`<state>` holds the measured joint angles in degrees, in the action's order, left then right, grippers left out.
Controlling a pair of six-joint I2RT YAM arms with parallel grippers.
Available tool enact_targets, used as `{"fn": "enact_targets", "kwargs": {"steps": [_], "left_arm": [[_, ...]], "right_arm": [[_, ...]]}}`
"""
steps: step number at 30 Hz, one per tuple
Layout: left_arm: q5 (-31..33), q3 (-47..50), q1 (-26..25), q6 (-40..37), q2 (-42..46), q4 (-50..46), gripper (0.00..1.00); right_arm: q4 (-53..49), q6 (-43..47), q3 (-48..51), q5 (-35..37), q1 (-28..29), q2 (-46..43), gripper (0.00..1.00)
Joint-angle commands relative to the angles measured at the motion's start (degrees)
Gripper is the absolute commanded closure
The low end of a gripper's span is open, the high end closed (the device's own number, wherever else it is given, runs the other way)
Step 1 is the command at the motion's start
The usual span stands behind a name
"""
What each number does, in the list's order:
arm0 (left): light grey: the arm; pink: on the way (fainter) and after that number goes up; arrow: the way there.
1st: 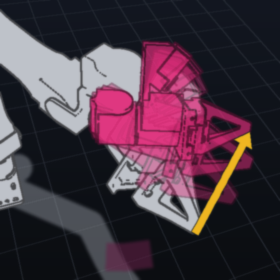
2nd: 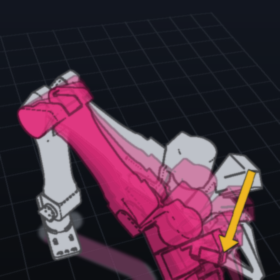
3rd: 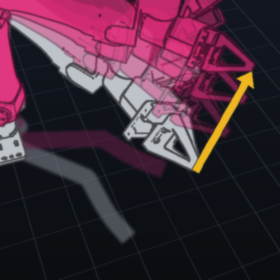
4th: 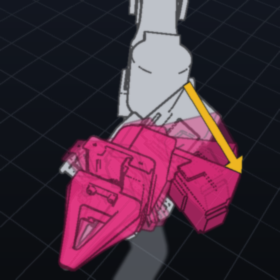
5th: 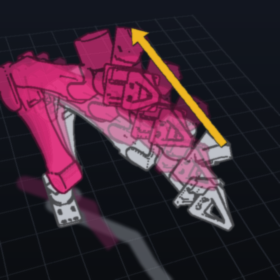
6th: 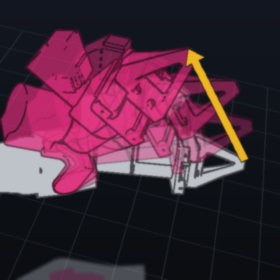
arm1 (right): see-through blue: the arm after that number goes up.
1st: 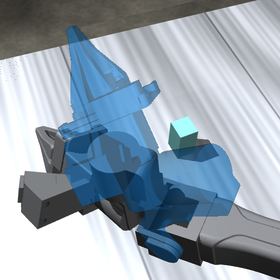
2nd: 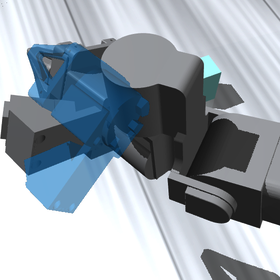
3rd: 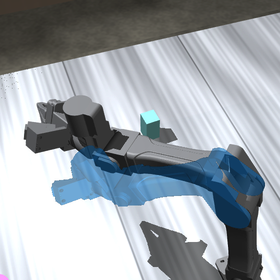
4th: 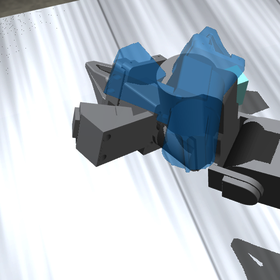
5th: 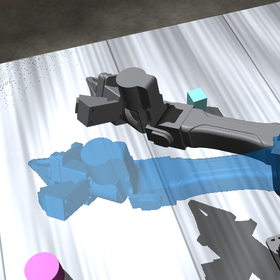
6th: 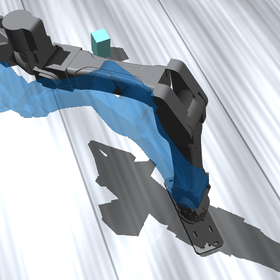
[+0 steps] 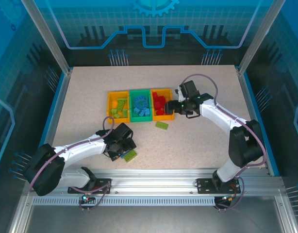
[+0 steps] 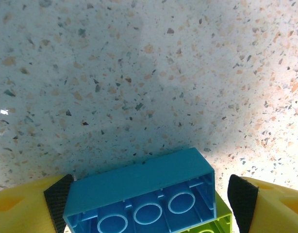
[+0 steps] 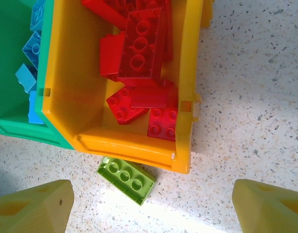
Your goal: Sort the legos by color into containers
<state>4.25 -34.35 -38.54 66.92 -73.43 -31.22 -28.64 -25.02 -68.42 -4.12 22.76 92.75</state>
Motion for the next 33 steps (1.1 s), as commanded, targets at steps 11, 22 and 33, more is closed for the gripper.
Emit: {"fn": "enact_targets", "kwargs": {"steps": [11,22,33], "left_arm": [[1.0,-0.6,-0.5,0.9,-4.6,0.0,0.24],[3.9,-5.1,0.6,-1.8,-5.2,-1.5,0.34],[5.2,-10.8,3.9,-7.7,-4.5,-5.7,0.38]], "right_arm": [[1.7,0.8,2.7,-3.0,-1.9,-2.1,0.13],[1.5,2.7,7.7,0.9,0.9,-6.7,0.14],[0.9,2.5,12.2,3.6,2.4,-10.0,0.14]]}}
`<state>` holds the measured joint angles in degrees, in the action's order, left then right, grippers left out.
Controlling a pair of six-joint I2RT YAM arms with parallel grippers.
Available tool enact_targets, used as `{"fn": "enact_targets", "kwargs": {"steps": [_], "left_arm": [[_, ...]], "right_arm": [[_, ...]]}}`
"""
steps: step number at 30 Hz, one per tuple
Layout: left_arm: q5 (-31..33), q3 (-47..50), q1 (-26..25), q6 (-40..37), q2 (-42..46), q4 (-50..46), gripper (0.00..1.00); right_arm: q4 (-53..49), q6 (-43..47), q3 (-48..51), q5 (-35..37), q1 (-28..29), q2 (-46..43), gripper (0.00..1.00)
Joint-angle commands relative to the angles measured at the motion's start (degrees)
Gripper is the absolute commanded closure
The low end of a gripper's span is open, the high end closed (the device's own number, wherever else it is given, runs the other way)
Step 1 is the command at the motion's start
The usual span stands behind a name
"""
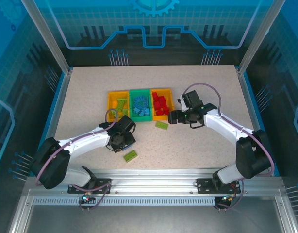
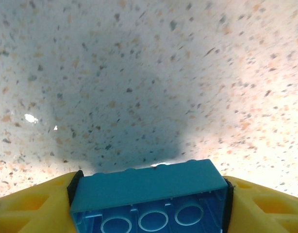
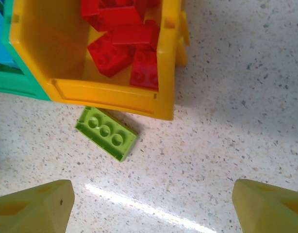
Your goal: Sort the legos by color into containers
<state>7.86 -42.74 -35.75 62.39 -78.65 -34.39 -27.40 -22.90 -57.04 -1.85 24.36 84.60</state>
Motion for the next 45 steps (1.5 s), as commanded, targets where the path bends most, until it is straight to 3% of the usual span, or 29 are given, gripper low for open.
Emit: {"fn": "enact_targets", "kwargs": {"steps": [1,6,15,21,26,32,39,45], "left_arm": [[2.0,-3.4,1.8,-4.0,1.0,-3.4,0.38],[2.7,-11.3,6.3,-10.0,0.4,-3.3,0.37],[-0.4,-39.1,11.4,-23.3,-19.5,-5.7,0.36],[-4.1,-49.5,13.3,-24.9,-31.6,-5.6,0.36],[-4.8,-53.2,13.6,-24.2,-36.6,-5.0,0.29],[-5.2,-50.3,13.2,-23.5,-33.1,-1.8,0.02],[-2.5,-44.4,13.2,-24.0,-22.6,-1.6,0.01],[-2.4,-37.6,14.8,-25.5,-13.0,-1.1,0.01]], "right_arm": [[-0.5,0.3,1.0,1.4,0.9,-2.2,0.14],[0.6,-0.3,2.9,0.6,3.1,-4.2,0.14],[6.6,-2.5,12.2,4.6,15.3,-9.6,0.14],[8.6,-4.1,15.8,8.7,21.9,-12.8,0.11],[8.4,-5.7,16.2,9.9,24.7,-12.2,0.1],[9.3,-5.8,14.5,10.1,28.9,-8.5,0.09],[9.8,-4.6,8.7,10.9,36.8,-1.6,0.04],[5.7,-4.7,-1.9,12.4,42.8,8.3,0.0]]}}
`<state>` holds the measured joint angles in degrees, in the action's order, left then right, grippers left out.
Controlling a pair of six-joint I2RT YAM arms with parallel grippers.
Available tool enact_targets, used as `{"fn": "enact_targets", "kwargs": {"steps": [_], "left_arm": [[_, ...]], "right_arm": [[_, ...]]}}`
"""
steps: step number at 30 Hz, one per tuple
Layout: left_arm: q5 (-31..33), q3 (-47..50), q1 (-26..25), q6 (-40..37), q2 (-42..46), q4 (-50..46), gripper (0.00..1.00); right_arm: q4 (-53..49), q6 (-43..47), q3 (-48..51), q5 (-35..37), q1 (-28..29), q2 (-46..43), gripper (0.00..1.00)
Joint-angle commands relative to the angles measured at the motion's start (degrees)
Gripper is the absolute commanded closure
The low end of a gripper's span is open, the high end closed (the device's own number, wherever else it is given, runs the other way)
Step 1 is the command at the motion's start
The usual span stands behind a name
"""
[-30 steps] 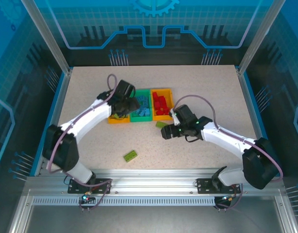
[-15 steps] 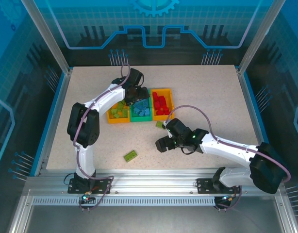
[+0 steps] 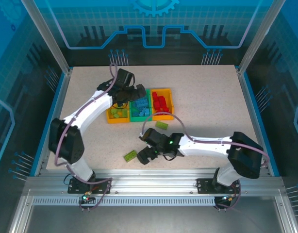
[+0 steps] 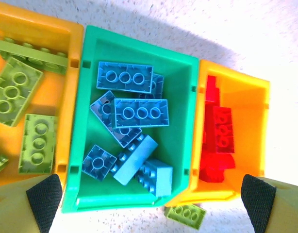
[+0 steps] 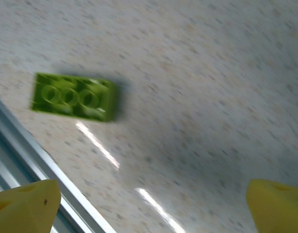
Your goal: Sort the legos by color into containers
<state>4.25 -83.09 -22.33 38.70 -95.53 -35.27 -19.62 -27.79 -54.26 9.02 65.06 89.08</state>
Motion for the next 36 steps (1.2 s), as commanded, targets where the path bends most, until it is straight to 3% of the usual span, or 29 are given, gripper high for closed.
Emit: {"fn": "enact_targets", "kwargs": {"steps": [1,15,23,30,36], "left_arm": [[1.6,3.7,1.8,-2.4,4.9,-0.7,0.01],[1.1,25.1,16.2,-4.0,22.9,-2.1,0.01],[1.0,31.1,20.0,-4.8,29.0,-3.1,0.01],[2.1,32.7,20.7,-4.9,31.5,-4.8,0.01],[3.2,34.8,20.8,-5.0,34.2,-5.3,0.01]], "right_arm": [[-2.9,-0.1,-6.2,1.7,2.8,5.4,0.0],[-12.6,0.8,-23.7,0.9,6.2,23.2,0.0],[-16.8,0.0,-29.1,0.5,6.4,28.6,0.02],[-20.5,-0.4,-31.7,1.3,6.3,31.2,0.15],[-20.8,-0.1,-32.8,2.1,6.2,30.4,0.35]]}}
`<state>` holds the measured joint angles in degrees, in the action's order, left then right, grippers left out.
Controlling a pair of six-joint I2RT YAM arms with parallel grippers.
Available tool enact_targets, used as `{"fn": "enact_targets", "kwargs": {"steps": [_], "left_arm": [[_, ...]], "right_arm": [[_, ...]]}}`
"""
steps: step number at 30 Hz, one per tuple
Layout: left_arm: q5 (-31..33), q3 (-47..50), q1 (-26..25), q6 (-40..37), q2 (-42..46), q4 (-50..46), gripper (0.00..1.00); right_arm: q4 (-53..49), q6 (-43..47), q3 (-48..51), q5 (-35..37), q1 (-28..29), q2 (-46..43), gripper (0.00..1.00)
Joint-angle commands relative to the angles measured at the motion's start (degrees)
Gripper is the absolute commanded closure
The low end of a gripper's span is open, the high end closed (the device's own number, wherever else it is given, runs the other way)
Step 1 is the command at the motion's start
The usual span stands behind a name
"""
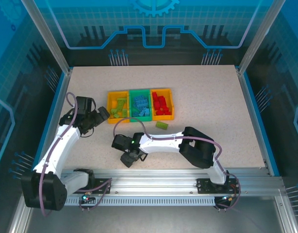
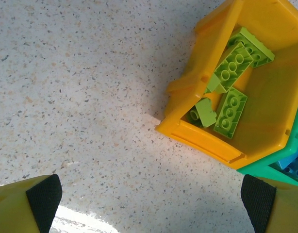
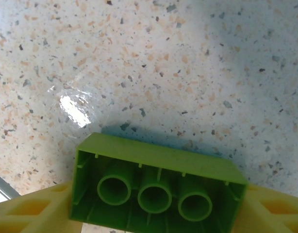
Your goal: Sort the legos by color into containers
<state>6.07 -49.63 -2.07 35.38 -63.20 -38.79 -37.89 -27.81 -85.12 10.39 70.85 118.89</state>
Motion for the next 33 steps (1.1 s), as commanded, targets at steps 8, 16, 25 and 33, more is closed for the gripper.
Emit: {"fn": "enact_targets", "kwargs": {"steps": [8,16,25,33], "left_arm": [[1.5,5.0,0.6,-1.7,4.7,-2.3,0.01],[-1.7,11.4,0.6,0.4,9.2,-0.2,0.01],[-3.2,15.5,0.4,1.7,13.0,0.2,0.01],[-4.4,16.6,0.3,2.2,13.5,0.5,0.01]], "right_arm": [[-2.3,3.3,-5.8,0.0,-5.4,-5.1,0.38],[-0.6,5.5,-17.3,-7.5,-17.0,-1.9,0.36],[-6.3,5.7,-39.2,-10.3,-22.1,12.3,0.36],[-11.2,5.4,-55.1,-9.9,-22.9,24.2,0.27]]}}
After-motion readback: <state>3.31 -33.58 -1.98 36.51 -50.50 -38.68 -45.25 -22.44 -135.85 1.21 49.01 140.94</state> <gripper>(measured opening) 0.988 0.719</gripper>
